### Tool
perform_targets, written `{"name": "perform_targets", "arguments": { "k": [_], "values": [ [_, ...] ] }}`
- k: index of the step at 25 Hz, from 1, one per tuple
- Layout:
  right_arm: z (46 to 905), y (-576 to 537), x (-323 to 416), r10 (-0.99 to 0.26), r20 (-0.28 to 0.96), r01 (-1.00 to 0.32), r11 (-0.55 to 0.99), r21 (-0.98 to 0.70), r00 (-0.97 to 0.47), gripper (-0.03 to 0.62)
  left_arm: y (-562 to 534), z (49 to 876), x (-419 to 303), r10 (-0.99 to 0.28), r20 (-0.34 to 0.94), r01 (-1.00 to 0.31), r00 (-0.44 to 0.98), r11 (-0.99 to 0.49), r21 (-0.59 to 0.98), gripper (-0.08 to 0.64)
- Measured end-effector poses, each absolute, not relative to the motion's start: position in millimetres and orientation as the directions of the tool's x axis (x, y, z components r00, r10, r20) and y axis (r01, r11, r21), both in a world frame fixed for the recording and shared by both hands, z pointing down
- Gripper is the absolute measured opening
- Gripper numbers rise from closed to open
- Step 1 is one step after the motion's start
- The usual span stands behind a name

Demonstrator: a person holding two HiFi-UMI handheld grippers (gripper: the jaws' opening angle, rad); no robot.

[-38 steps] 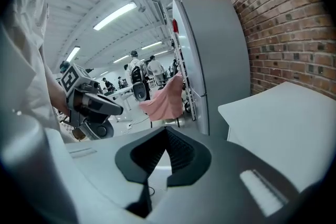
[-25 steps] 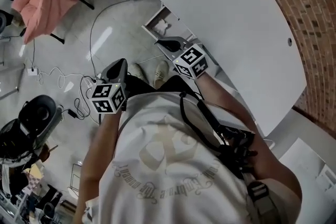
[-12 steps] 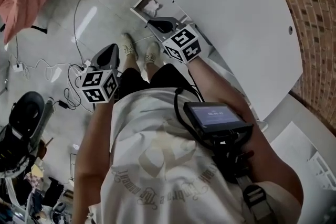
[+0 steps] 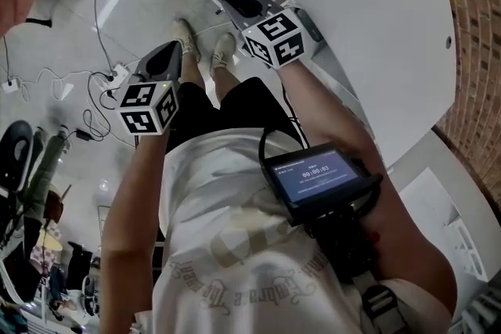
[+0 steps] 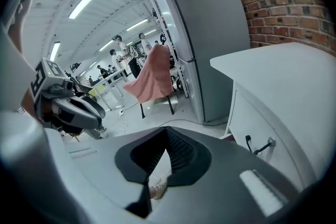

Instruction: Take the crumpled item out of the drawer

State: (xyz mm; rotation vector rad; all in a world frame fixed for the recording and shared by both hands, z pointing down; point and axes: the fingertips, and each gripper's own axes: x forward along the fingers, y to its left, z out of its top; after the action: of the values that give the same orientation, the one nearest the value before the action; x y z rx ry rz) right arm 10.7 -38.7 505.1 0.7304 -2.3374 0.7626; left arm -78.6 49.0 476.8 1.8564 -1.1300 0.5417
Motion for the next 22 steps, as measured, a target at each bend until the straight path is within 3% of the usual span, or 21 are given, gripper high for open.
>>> {"name": "perform_targets", "arguments": {
  "k": [14,22],
  "values": [
    [528,-48,23,-0.308,0.693,-0.663,0.675,-0.323,-0.652,0.008,30,500,-52,-0.484,0.710,-0.853,0.512,-0.193,0.484,0.003],
    [602,-58,36,-0.284,0.744,-0.692,0.650,-0.314,-0.605,0.008,6,558,-33,-0.464,0.710,-0.840,0.530,-0.171,0.515,0.003]
  ]
}}
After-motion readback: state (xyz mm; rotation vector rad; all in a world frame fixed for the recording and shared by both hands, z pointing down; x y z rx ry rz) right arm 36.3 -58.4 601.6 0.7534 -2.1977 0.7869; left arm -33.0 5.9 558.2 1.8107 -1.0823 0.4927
